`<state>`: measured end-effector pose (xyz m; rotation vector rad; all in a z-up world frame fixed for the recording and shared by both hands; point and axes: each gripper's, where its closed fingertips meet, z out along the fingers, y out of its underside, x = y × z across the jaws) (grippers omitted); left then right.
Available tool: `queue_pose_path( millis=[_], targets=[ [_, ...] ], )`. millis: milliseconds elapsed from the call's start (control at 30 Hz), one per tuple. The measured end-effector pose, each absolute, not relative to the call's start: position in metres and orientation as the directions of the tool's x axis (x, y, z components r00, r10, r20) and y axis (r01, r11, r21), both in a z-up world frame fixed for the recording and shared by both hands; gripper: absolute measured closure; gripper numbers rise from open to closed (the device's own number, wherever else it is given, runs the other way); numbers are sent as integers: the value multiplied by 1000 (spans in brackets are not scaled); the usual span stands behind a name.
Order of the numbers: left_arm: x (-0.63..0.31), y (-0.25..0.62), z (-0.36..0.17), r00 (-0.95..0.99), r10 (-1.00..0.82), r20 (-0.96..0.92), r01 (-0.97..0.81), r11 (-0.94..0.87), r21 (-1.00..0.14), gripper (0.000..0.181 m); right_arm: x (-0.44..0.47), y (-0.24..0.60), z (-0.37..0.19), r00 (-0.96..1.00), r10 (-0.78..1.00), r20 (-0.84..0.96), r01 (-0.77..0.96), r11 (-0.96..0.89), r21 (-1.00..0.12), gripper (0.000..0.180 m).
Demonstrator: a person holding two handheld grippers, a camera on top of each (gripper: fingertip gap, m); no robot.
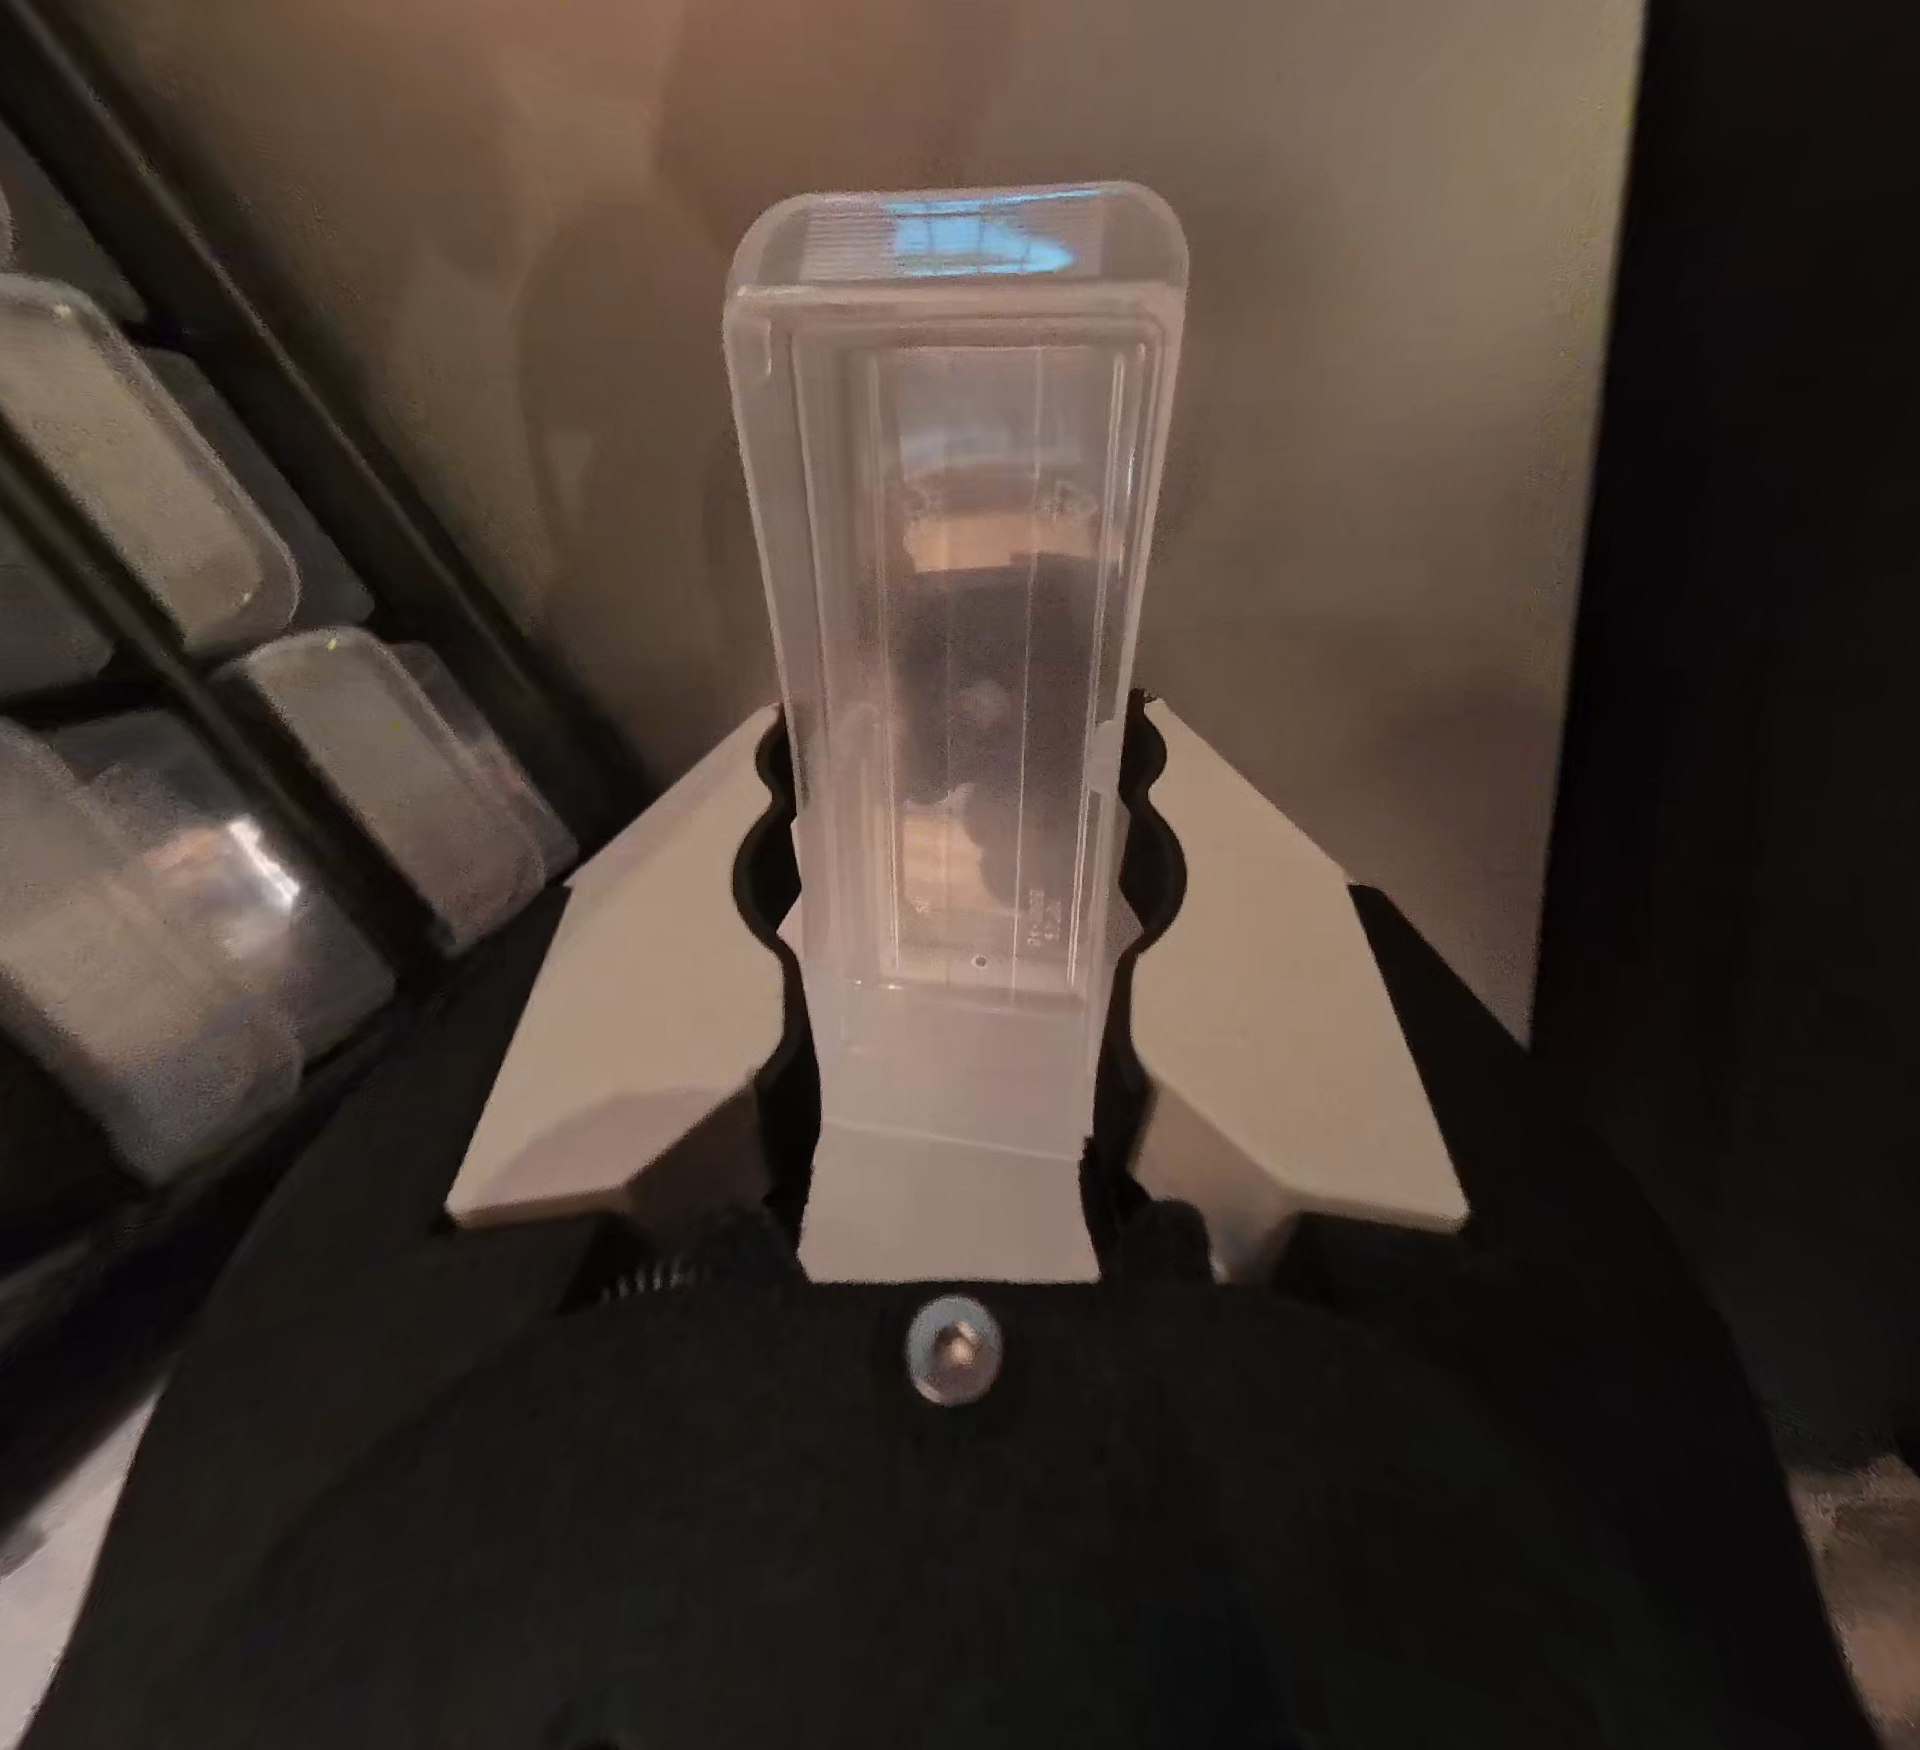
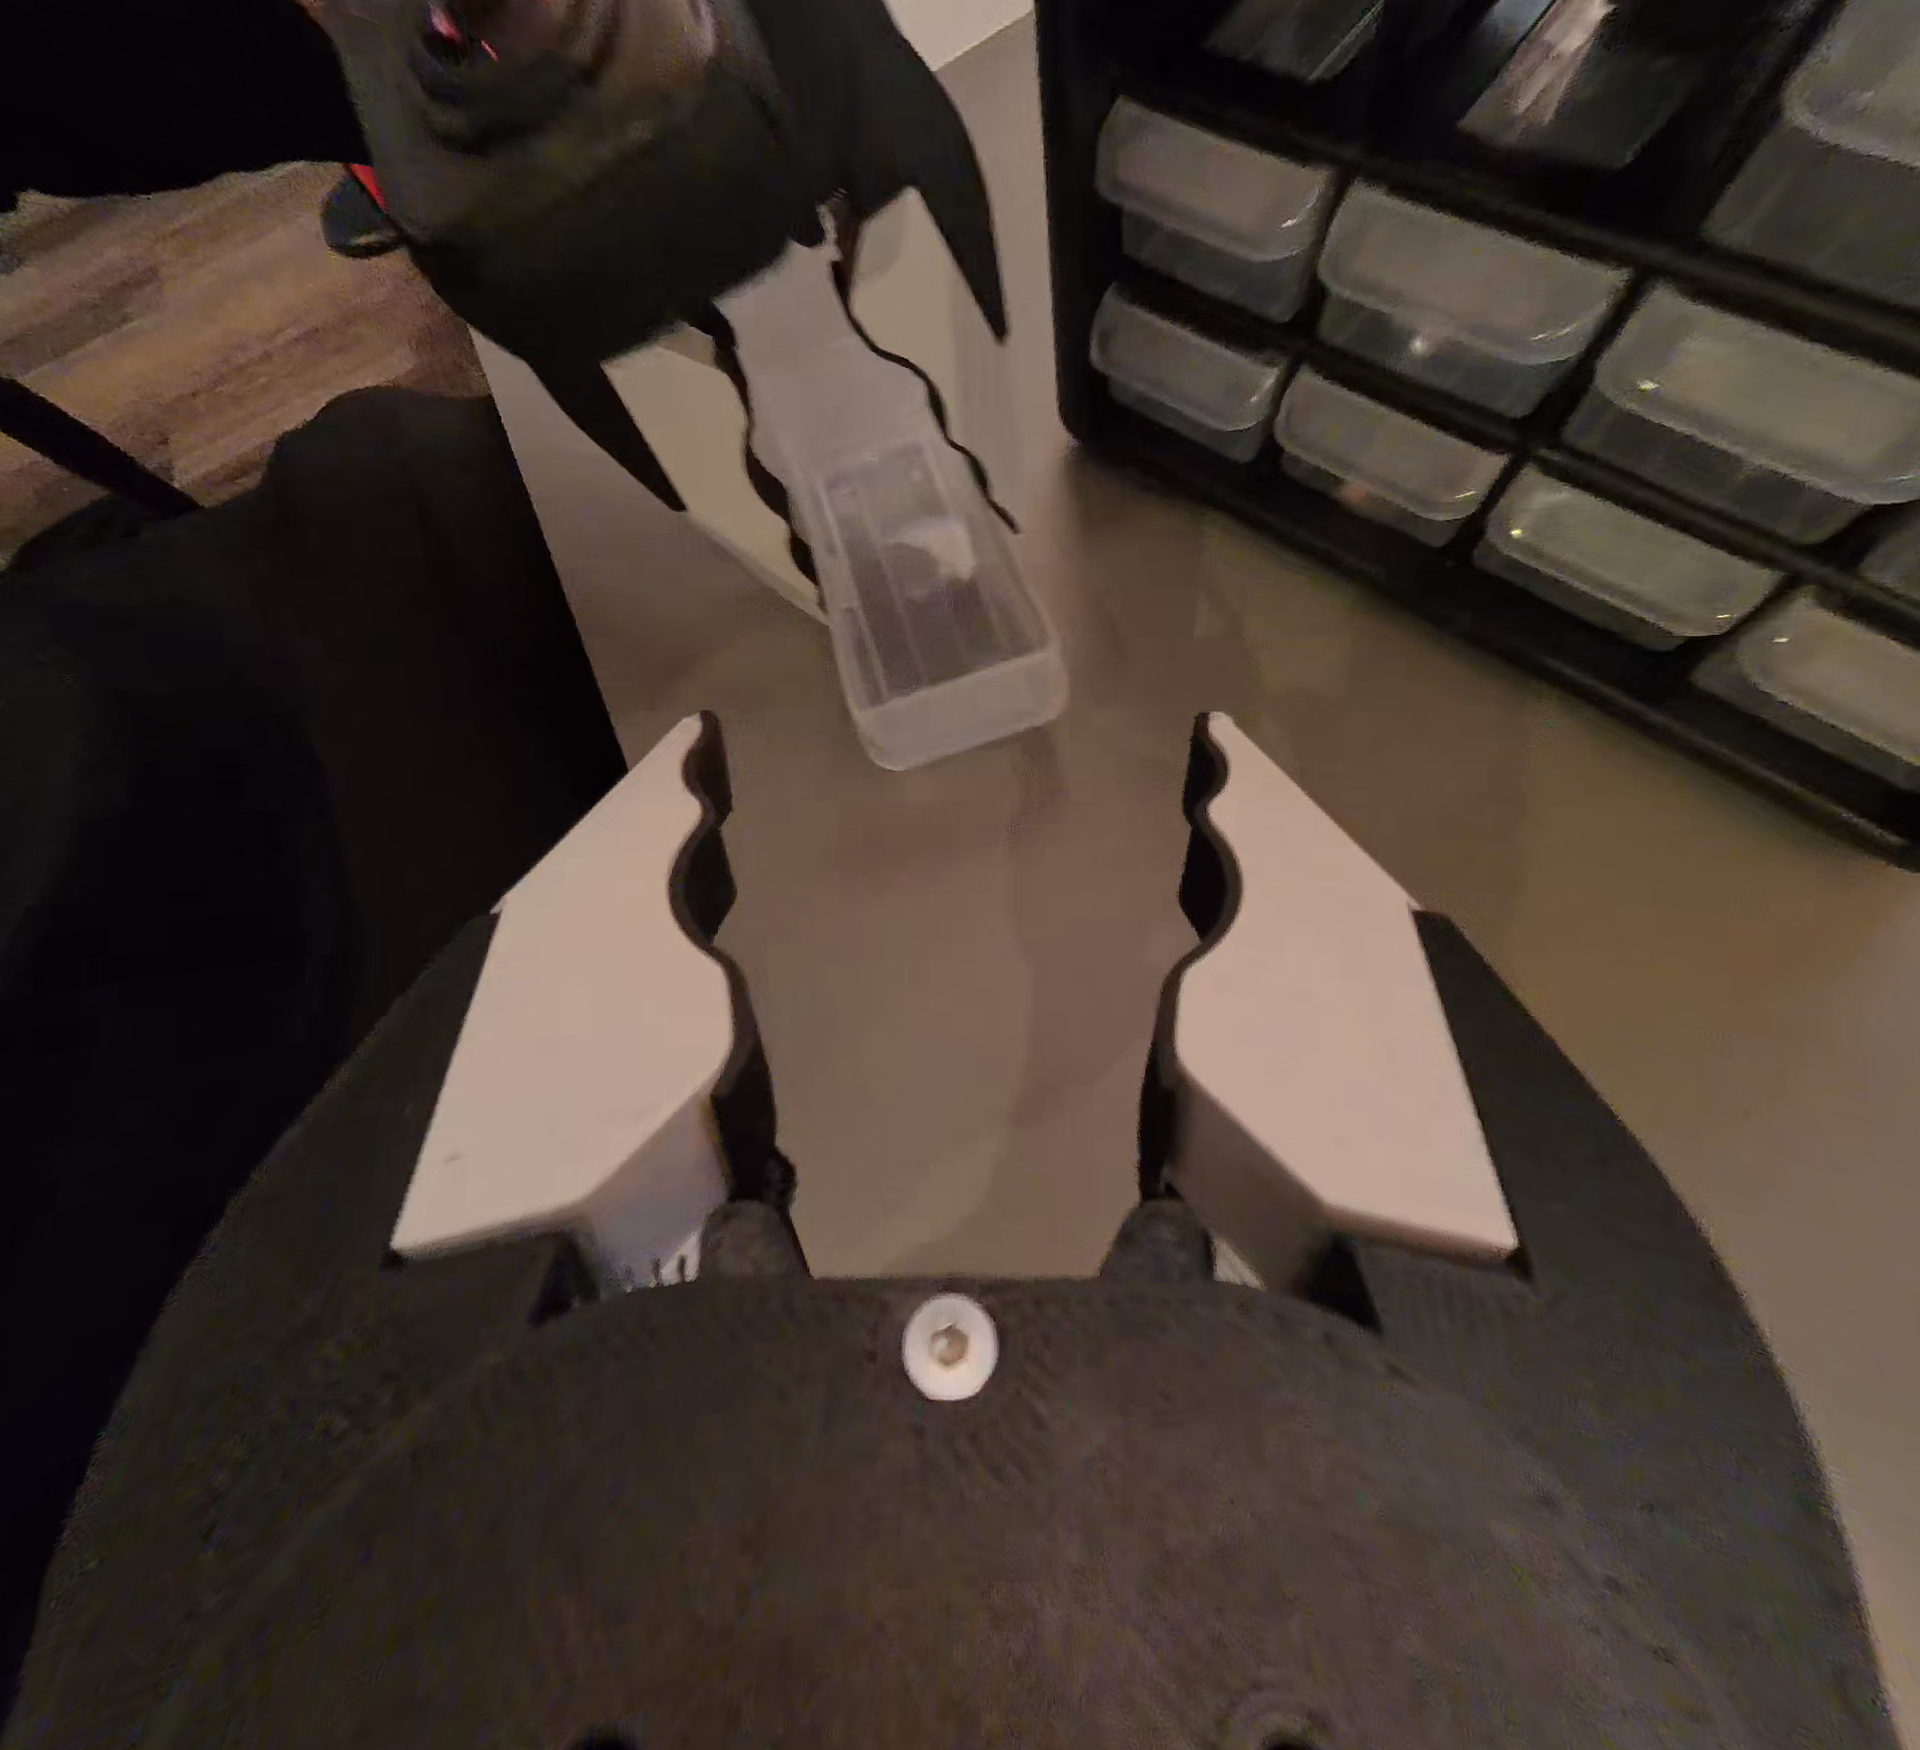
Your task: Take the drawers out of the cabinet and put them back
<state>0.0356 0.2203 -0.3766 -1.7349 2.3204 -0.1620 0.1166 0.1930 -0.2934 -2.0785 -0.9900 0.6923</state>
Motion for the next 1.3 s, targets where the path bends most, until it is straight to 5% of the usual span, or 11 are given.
queue_pose_path(
  millis=[400,633,933,1300],
  targets=[
    [19,221,-362,-205,-975,-83,-902,221,-371,108,69,202,-343,458,887,-61,643,-378,-667,77],
    [-13,235,-355,-114,-991,-77,-905,135,-403,116,67,204,-387,410,912,-8,809,-368,-459,104],
    [-18,245,-343,-103,-990,-99,-893,136,-430,120,74,209,-369,481,876,-12,754,-421,-504,117],
    [-34,274,-249,-34,-965,-260,-827,173,-534,128,135,201,-296,723,689,-48,530,-597,-602,118]
  ],
)
